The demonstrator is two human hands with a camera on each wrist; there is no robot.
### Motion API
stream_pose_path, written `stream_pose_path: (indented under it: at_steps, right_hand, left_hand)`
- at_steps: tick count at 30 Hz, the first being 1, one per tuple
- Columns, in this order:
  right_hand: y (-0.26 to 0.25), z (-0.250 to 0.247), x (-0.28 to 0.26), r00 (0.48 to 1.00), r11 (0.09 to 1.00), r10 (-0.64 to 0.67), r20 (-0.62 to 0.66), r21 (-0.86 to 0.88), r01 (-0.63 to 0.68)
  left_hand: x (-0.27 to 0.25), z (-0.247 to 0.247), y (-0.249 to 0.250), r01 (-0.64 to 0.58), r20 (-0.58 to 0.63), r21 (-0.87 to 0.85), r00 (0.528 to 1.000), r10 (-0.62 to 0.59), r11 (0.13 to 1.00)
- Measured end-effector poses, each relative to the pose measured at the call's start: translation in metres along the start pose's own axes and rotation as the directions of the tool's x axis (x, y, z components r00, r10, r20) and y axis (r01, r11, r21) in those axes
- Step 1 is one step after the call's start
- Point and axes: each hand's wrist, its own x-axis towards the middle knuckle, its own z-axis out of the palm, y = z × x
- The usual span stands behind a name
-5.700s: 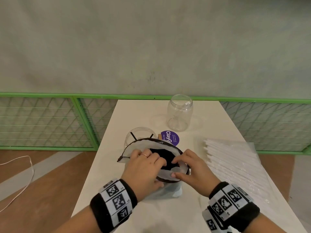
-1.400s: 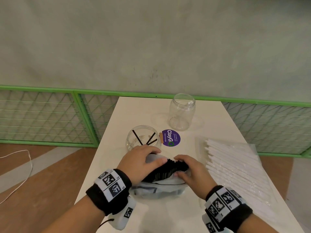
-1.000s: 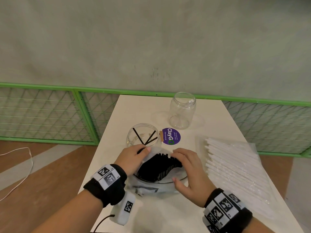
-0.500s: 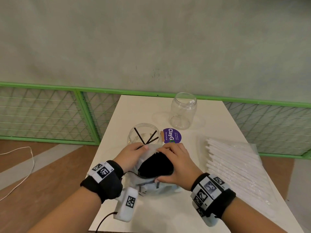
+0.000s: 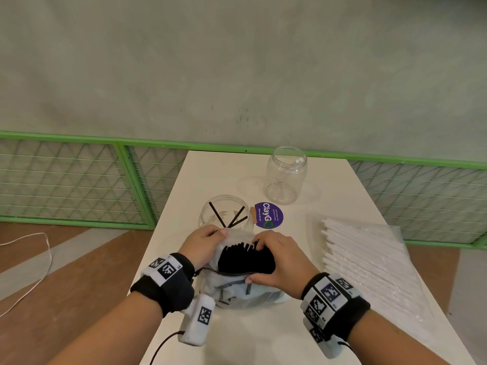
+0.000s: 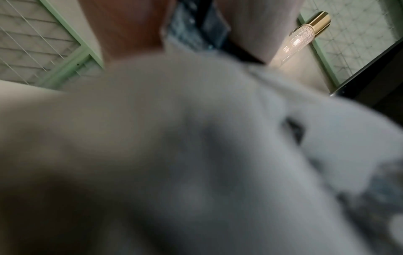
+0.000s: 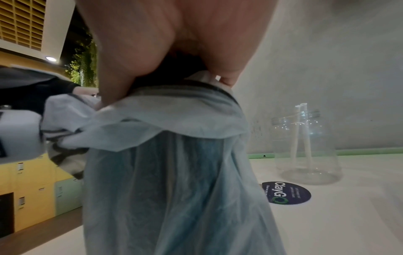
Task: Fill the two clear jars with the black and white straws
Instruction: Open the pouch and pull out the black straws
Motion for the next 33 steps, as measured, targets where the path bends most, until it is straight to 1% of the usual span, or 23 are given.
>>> stream_pose_path:
  at_steps: [2, 3, 5, 7, 9, 10, 11, 13, 15, 16, 17, 18, 19, 20, 21, 22, 24, 26, 27, 29, 31, 33]
  right_hand:
    - [-0.002, -0.002, 0.0, 0.999, 0.999, 0.034, 0.024, -0.023, -0.034]
    - [-0.002, -0.002, 0.0, 0.998, 0.998, 0.032, 0.045, -0.046, -0.03]
    - [-0.001, -0.001, 0.003, 0.997, 0.993, -0.014, 0.073, -0.12, 0.023]
    - [0.001, 0.003, 0.005, 0.995, 0.982, -0.054, 0.089, -0.175, 0.069]
    - [0.003, 0.005, 0.007, 0.994, 0.98, -0.06, 0.097, -0.183, 0.076]
    - [0.003, 0.006, 0.007, 0.994, 0.981, -0.057, 0.095, -0.18, 0.074]
    - [0.004, 0.006, 0.007, 0.994, 0.982, -0.055, 0.092, -0.177, 0.071]
    - [0.004, 0.007, 0.007, 0.995, 0.984, -0.051, 0.088, -0.168, 0.066]
    - [0.003, 0.008, 0.006, 0.995, 0.986, -0.053, 0.087, -0.151, 0.066]
    - [0.004, 0.008, 0.006, 0.995, 0.987, -0.059, 0.083, -0.144, 0.071]
    - [0.005, 0.008, 0.006, 0.995, 0.987, -0.062, 0.08, -0.141, 0.073]
    - [0.006, 0.008, 0.006, 0.995, 0.988, -0.059, 0.08, -0.14, 0.07]
    - [0.007, 0.007, 0.006, 0.995, 0.988, -0.054, 0.081, -0.14, 0.065]
    - [0.008, 0.007, 0.007, 0.995, 0.988, -0.051, 0.082, -0.14, 0.063]
    - [0.009, 0.007, 0.008, 0.995, 0.988, -0.05, 0.084, -0.143, 0.062]
    - [0.009, 0.007, 0.008, 0.995, 0.987, -0.051, 0.086, -0.147, 0.063]
    - [0.009, 0.008, 0.009, 0.995, 0.987, -0.052, 0.087, -0.15, 0.065]
    - [0.011, 0.008, 0.01, 0.996, 0.988, -0.05, 0.078, -0.141, 0.061]
    - [0.011, 0.007, 0.01, 0.996, 0.989, -0.05, 0.073, -0.139, 0.06]
    - [0.012, 0.007, 0.009, 0.996, 0.988, -0.05, 0.073, -0.139, 0.06]
    - [0.013, 0.007, 0.009, 0.995, 0.988, -0.055, 0.077, -0.137, 0.066]
    - [0.012, 0.007, 0.009, 0.995, 0.988, -0.063, 0.082, -0.135, 0.074]
  left_hand:
    - [0.0, -0.003, -0.001, -0.005, -0.022, 0.062, 1.0, 0.006, 0.998]
    - [0.0, -0.003, -0.001, -0.023, -0.016, 0.097, 1.0, 0.025, 0.995]
    - [-0.001, -0.004, 0.0, -0.048, -0.007, 0.123, 0.999, 0.049, 0.991]
    - [-0.003, -0.004, -0.003, -0.026, -0.013, 0.069, 1.0, 0.027, 0.997]
    - [-0.006, -0.006, -0.01, 0.017, -0.009, -0.021, 1.0, -0.017, 1.0]
    - [-0.007, -0.008, -0.015, 0.035, 0.003, -0.031, 0.999, -0.035, 0.999]
    - [-0.009, -0.011, -0.019, 0.045, 0.02, 0.003, 0.999, -0.045, 0.999]
    - [-0.012, -0.017, -0.025, 0.047, 0.044, 0.169, 0.997, -0.055, 0.984]
    - [-0.017, -0.022, -0.024, 0.03, 0.02, 0.312, 0.999, -0.038, 0.95]
    - [-0.021, -0.024, -0.02, -0.003, -0.024, 0.339, 1.0, 0.012, 0.941]
    - [-0.025, -0.026, -0.015, -0.069, -0.083, 0.348, 0.991, 0.104, 0.935]
    - [-0.031, -0.028, -0.008, -0.175, -0.136, 0.342, 0.963, 0.233, 0.923]
    - [-0.038, -0.029, -0.001, -0.29, -0.157, 0.33, 0.922, 0.355, 0.899]
    - [-0.043, -0.031, 0.004, -0.385, -0.134, 0.32, 0.886, 0.444, 0.866]
    - [-0.048, -0.032, 0.008, -0.444, -0.071, 0.321, 0.869, 0.489, 0.837]
    - [-0.052, -0.032, 0.008, -0.462, 0.007, 0.334, 0.873, 0.487, 0.822]
    - [-0.054, -0.033, 0.003, -0.428, 0.144, 0.42, 0.902, 0.407, 0.8]
    - [-0.055, -0.037, -0.002, -0.378, 0.24, 0.51, 0.925, 0.294, 0.773]
    - [-0.056, -0.038, -0.003, -0.36, 0.269, 0.524, 0.93, 0.25, 0.772]
    - [-0.058, -0.039, -0.001, -0.342, 0.267, 0.548, 0.937, 0.227, 0.763]
    - [-0.058, -0.038, 0.002, -0.328, 0.206, 0.602, 0.945, 0.255, 0.728]
    - [-0.056, -0.036, 0.004, -0.283, 0.14, 0.626, 0.958, 0.252, 0.727]
